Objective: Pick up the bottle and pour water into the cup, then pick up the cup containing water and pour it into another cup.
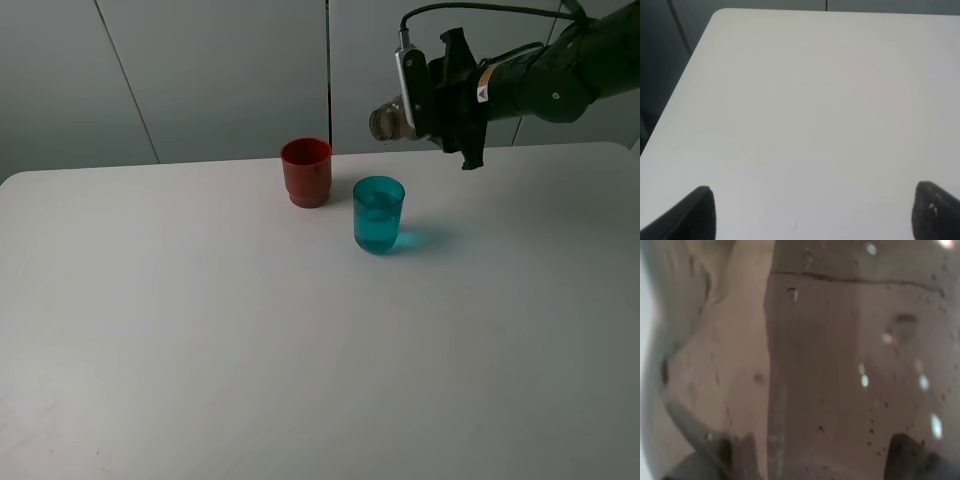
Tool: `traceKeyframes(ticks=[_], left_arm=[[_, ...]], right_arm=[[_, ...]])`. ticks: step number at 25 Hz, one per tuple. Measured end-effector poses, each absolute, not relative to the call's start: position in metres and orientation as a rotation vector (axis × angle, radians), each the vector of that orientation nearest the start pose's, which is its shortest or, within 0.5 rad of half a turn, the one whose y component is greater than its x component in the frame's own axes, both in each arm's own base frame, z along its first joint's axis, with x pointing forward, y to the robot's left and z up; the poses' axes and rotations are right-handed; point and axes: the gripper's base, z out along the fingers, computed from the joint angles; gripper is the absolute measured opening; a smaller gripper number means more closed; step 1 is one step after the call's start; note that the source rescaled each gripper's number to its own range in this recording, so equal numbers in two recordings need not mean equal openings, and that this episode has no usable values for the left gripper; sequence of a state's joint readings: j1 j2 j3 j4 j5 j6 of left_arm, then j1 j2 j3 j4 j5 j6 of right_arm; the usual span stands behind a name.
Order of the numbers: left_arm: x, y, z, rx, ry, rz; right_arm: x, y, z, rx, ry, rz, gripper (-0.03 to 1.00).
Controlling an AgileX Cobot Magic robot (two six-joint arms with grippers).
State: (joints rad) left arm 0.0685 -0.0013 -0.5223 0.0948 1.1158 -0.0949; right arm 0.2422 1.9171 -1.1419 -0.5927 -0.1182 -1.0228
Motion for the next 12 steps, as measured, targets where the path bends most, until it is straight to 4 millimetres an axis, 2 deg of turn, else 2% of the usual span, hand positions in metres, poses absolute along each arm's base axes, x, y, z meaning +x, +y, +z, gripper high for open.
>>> traceKeyframes(ticks=[6, 12], left_arm=[[-0.011, 0.007, 0.279, -0.178, 2.066, 0.098], [-0.011, 0.007, 0.279, -0.178, 2.066, 0.098]], right_arm=[[0.402, 0.103, 0.183, -1.474, 1.637, -0.489, 0.01], [0.408, 0.079, 0.183, -1.049, 1.908, -0.298, 0.01]])
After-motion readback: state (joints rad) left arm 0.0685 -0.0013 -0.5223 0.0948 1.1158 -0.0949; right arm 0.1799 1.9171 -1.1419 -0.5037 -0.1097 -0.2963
